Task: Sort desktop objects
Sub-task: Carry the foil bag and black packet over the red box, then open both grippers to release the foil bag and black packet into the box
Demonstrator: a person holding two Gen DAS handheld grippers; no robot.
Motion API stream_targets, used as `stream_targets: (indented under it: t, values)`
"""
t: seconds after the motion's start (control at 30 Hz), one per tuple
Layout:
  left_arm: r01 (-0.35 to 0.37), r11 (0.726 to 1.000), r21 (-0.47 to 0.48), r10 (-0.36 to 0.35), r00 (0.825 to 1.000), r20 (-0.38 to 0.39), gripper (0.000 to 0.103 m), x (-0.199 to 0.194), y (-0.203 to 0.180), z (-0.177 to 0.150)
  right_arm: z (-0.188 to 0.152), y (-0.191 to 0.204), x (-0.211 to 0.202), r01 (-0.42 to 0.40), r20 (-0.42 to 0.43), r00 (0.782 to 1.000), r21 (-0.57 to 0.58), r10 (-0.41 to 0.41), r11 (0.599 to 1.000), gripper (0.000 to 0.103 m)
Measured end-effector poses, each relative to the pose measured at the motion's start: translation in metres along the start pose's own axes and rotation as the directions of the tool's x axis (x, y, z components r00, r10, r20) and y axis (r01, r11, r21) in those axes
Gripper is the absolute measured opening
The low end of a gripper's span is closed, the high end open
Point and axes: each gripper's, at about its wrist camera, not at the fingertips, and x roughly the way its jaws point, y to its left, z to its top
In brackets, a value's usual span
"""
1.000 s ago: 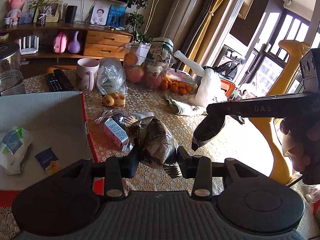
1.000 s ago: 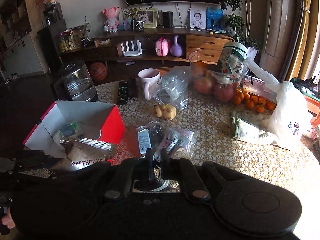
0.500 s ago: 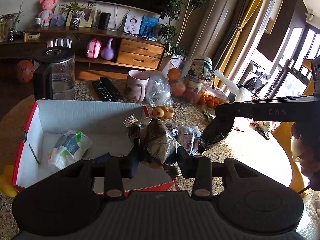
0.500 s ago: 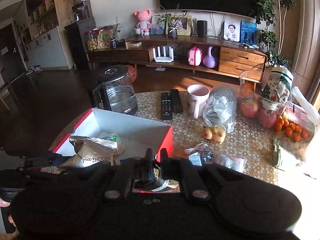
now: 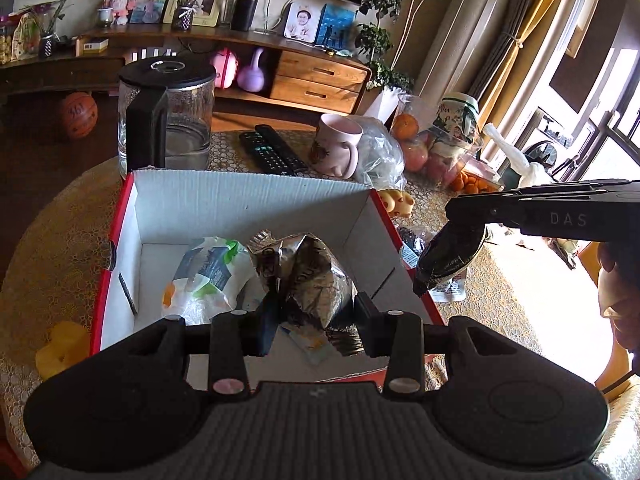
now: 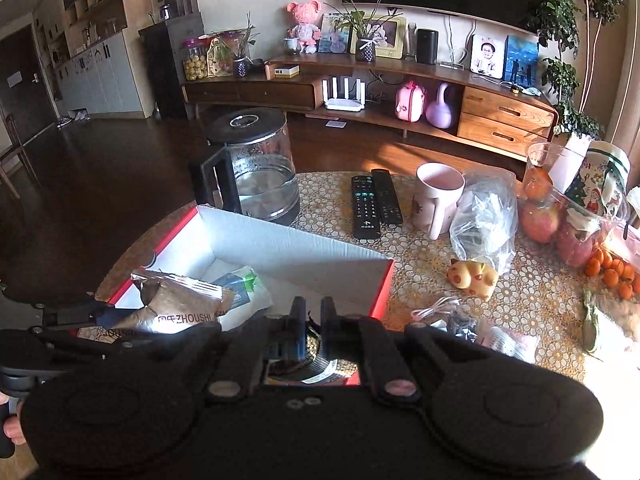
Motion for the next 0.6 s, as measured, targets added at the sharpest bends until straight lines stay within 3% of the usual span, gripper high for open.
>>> stream_targets:
  t: [0.6]
  values:
    - [-0.020, 0.997, 0.072, 0.031, 0.986, -0.163, 0.039, 0.065, 0.022, 0.005, -0.011, 0.028, 0.079, 0.020, -0.114, 0.993, -0.176, -0.041, 0.984, 0.007]
